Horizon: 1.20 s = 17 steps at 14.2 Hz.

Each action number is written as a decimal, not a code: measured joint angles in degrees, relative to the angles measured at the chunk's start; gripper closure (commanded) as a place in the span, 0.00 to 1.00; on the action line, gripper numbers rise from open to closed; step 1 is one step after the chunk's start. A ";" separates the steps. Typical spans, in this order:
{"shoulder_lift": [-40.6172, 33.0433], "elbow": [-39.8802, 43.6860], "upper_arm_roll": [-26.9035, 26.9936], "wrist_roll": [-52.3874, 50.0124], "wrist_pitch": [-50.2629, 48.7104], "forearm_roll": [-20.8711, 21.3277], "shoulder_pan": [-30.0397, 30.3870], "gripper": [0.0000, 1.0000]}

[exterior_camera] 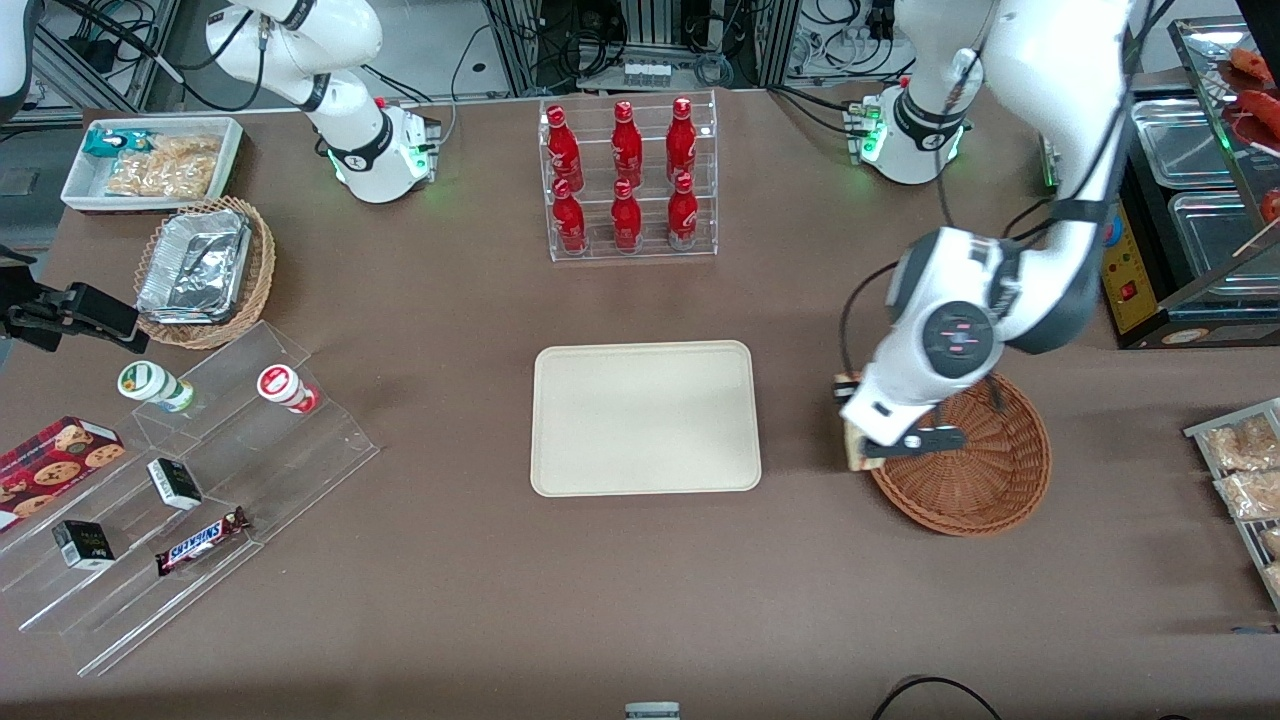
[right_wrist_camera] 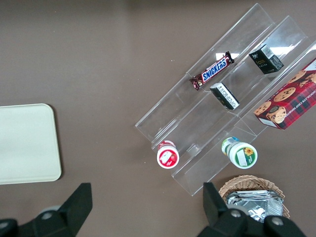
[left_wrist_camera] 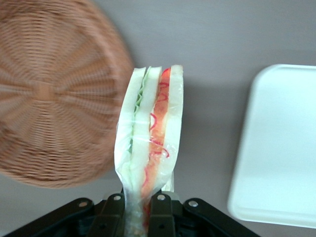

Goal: Place sandwich from basket to tray
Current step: 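Carry the held sandwich over to the cream tray with the left gripper, then lower the sandwich onto the tray and open the left gripper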

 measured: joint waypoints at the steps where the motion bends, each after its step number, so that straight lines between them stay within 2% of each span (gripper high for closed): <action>1: 2.37 2.92 -0.04 -2.60 -0.67 0.00 -2.24 0.88; 4: 8.70 10.97 -1.05 -6.95 -1.78 0.00 -6.11 0.88; 6: 10.94 13.79 -3.77 -8.41 -1.14 0.00 -6.88 0.88; 9: 13.79 17.30 -7.70 -12.09 1.90 0.00 -7.50 0.89; 13: 18.51 20.09 -8.60 -15.66 5.11 0.00 -10.84 0.89; 15: 20.65 20.90 -8.61 -18.07 6.96 0.00 -12.21 0.83; 16: 21.72 21.16 -8.61 -19.09 8.25 0.00 -12.70 0.50; 17: 22.69 21.39 -8.61 -19.54 9.37 0.00 -13.01 0.00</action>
